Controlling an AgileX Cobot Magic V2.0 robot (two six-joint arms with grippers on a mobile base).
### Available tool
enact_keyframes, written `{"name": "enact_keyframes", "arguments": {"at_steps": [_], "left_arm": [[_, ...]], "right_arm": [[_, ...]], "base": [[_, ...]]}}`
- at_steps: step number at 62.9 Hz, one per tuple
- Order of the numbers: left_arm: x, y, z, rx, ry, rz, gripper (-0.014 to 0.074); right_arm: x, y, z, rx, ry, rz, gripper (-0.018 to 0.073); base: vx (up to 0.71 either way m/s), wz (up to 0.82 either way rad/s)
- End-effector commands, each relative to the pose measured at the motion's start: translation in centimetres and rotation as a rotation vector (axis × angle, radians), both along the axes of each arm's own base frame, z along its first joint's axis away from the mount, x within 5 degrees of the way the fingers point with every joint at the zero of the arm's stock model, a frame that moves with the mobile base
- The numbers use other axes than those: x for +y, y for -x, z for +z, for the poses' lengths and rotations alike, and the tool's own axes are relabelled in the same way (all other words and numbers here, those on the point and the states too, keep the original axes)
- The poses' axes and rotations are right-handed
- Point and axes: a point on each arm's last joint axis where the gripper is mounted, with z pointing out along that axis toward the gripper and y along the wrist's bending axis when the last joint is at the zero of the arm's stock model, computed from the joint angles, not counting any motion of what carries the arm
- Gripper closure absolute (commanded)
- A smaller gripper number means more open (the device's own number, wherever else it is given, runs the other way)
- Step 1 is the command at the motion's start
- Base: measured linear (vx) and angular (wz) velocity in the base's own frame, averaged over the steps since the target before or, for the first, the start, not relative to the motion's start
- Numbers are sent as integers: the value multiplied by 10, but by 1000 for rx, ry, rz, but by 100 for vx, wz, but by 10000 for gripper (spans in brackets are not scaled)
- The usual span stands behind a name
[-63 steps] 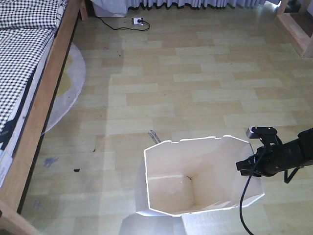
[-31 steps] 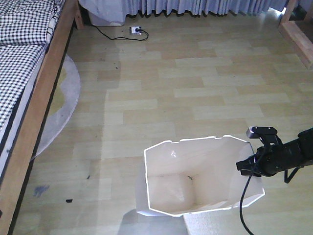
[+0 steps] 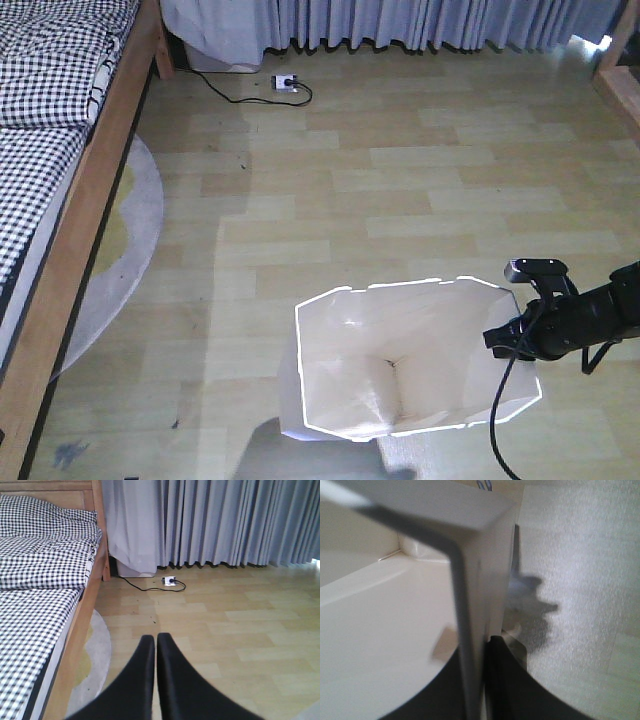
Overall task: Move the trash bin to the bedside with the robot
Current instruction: 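Drive toward the curtains beside the bed holding the bin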
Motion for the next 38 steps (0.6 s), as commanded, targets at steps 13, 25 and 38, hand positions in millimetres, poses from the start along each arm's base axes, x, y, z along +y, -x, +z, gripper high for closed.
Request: {"name": "enact_keyframes", "arguments": {"at_steps": [13, 25, 38], "left_arm": [[0, -1, 1, -65, 8, 0, 603], [0, -1, 1, -65, 8, 0, 603], [0, -1, 1, -65, 8, 0, 603]], "right_arm": [[13, -9, 27, -68, -184, -4, 564], [13, -9, 27, -68, -184, -4, 564], [13, -9, 27, -68, -184, -4, 564]], "base": [[35, 9], [33, 7], [32, 6]]}}
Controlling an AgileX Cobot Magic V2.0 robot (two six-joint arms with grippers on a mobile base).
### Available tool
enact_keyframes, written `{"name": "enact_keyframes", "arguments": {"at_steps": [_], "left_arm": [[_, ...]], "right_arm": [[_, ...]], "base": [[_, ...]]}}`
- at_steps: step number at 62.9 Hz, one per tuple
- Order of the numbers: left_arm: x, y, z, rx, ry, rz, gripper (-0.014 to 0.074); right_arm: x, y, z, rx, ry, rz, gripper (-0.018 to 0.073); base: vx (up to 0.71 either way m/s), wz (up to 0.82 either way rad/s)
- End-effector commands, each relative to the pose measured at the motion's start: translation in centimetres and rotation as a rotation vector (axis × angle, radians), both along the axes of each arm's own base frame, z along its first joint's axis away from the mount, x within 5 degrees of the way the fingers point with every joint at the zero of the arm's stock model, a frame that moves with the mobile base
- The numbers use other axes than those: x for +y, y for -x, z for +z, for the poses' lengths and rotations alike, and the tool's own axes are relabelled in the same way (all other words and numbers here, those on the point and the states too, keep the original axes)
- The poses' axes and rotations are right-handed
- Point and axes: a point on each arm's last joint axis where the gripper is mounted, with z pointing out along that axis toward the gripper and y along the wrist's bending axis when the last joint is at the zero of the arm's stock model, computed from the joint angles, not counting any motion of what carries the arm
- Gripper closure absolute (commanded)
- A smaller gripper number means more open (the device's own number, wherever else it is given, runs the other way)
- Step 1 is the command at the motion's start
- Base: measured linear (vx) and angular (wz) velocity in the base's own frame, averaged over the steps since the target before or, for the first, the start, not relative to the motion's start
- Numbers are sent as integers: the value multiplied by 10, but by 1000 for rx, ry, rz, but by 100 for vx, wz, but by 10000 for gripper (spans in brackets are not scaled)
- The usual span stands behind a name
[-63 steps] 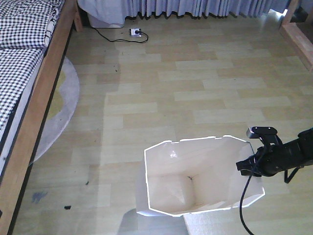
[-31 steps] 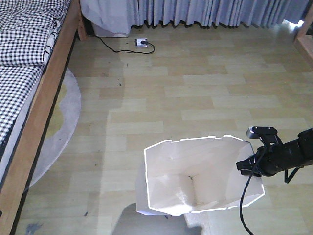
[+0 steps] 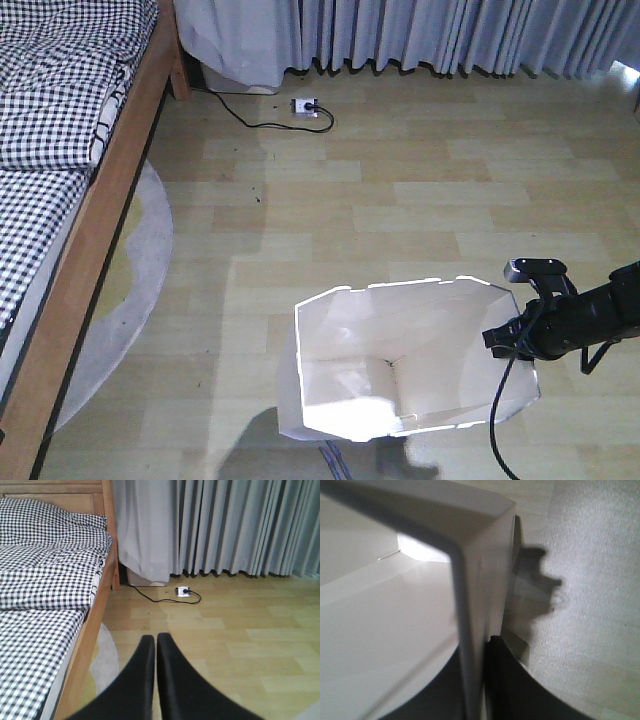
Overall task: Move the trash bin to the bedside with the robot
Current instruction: 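Drive toward the curtains beside the bed holding the bin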
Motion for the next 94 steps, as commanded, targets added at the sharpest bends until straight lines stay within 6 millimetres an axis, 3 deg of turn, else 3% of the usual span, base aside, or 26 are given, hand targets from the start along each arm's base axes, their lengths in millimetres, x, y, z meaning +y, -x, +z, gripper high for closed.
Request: {"name": "enact_keyframes", "arguments": {"at_steps": [1, 94], "left_arm": [[0, -1, 1, -65, 8, 0, 603], [0, -1, 1, -65, 8, 0, 603]], "right_arm": [[13, -9, 27, -68, -182, -4, 564], [13, -9, 27, -68, -182, -4, 564]], "base": [[32, 3], [30, 1]]}}
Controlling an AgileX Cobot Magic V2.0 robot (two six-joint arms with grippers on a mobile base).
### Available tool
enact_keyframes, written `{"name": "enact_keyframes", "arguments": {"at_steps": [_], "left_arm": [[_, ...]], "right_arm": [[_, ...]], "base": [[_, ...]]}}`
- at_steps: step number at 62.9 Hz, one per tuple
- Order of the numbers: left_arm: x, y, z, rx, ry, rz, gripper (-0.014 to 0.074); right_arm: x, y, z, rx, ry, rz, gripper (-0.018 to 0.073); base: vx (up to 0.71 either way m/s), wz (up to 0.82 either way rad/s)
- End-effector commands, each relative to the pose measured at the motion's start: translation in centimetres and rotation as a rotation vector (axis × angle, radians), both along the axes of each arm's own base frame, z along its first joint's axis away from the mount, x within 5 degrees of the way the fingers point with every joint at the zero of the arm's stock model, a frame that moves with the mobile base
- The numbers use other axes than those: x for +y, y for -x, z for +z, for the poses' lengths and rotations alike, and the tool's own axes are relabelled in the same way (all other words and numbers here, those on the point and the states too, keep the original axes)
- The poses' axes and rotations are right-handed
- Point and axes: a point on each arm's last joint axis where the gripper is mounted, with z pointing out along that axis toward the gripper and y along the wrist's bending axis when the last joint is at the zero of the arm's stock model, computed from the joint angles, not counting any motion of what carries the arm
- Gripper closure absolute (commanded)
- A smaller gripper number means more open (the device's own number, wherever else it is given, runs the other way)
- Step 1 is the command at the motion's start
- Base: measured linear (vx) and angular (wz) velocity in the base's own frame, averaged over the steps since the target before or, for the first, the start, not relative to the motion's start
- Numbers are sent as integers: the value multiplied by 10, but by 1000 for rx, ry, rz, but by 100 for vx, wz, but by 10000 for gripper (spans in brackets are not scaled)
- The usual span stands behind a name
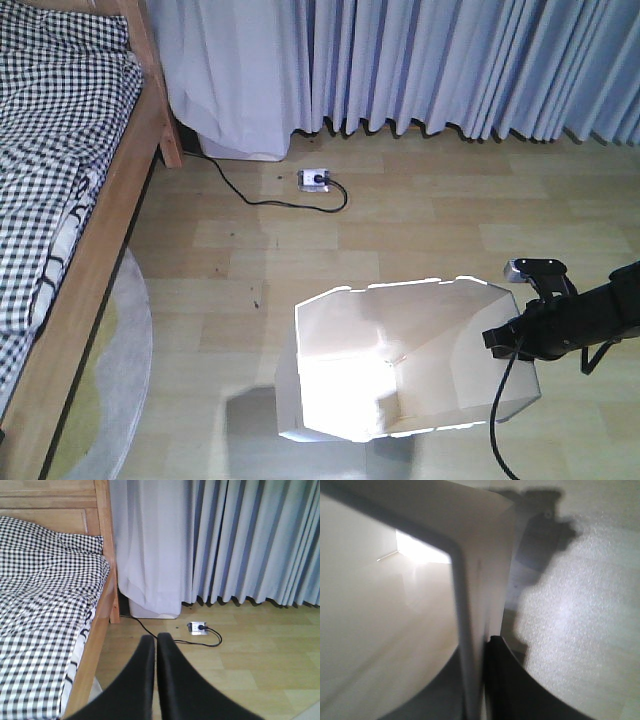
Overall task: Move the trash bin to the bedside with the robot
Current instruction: 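Drive toward the curtains beside the bed holding the bin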
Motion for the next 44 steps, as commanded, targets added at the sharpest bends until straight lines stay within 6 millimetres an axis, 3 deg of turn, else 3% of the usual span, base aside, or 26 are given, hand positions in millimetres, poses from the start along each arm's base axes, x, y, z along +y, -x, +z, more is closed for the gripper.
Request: {"name": "enact_keyframes", "arguments": {"at_steps": [1, 44], "left_arm": [[0, -1, 1, -65, 8, 0, 603], [0, -1, 1, -65, 8, 0, 603]], "right_arm": [[13, -9, 27, -68, -182, -4, 564], [13, -9, 27, -68, -181, -4, 564]], "base": [[27, 5], [28, 2]]}}
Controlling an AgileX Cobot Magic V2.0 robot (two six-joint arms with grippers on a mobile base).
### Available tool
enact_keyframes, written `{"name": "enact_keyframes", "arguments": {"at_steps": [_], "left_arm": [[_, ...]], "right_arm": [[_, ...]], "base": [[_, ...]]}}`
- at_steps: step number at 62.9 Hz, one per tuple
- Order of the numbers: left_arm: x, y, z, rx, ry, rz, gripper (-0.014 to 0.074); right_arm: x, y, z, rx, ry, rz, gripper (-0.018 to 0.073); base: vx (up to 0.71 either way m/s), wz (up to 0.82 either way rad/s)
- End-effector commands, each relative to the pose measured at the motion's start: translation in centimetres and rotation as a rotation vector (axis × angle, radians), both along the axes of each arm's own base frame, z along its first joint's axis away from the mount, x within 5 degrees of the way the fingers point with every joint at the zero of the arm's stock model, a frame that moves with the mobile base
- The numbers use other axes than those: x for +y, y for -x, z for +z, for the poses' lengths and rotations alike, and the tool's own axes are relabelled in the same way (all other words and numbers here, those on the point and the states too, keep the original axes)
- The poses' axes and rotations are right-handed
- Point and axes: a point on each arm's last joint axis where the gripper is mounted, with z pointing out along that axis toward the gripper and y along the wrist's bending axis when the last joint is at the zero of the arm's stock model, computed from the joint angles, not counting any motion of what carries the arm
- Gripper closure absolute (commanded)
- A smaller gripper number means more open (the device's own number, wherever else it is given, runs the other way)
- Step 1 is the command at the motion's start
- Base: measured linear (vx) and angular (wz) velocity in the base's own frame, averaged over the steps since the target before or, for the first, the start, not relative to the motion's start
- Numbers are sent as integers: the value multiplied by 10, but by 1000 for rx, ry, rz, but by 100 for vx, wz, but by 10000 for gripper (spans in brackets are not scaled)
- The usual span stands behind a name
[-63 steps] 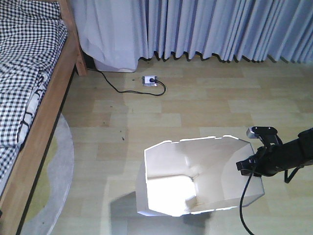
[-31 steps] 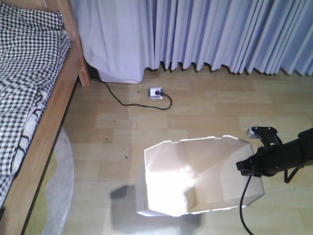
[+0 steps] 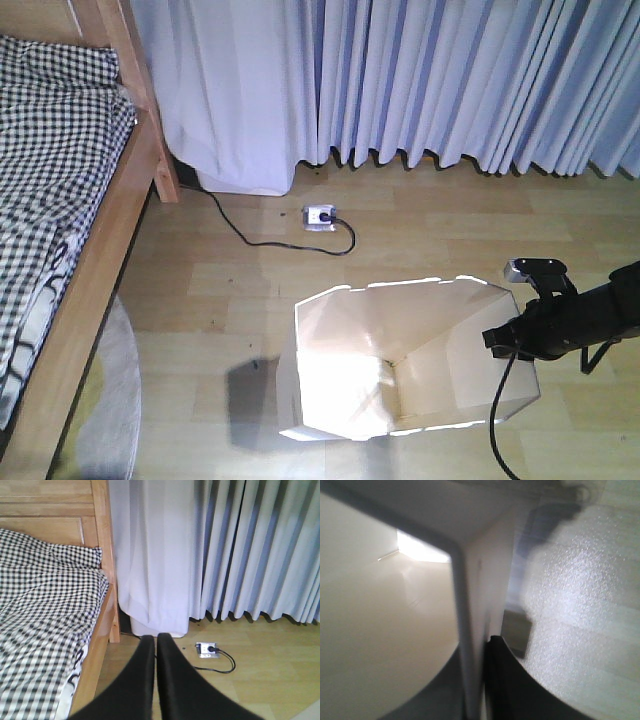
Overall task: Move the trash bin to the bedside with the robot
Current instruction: 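Drive toward the curtains beside the bed holding the bin, then approach the bed's foot near the curtains with the bin held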
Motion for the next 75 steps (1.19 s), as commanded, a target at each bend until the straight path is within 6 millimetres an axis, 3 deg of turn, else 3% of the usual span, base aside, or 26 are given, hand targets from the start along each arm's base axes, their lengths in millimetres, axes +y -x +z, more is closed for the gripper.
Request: {"name": "enact_keyframes", "arguments": {"at_steps": [1, 75], "left_arm": [[0, -1, 1, -65, 8, 0, 603], [0, -1, 1, -65, 8, 0, 603]], "right_arm": [[13, -9, 27, -69, -180, -4, 564], [13, -9, 27, -69, -180, -3, 564]], "base": [[26, -4], [22, 0]]}}
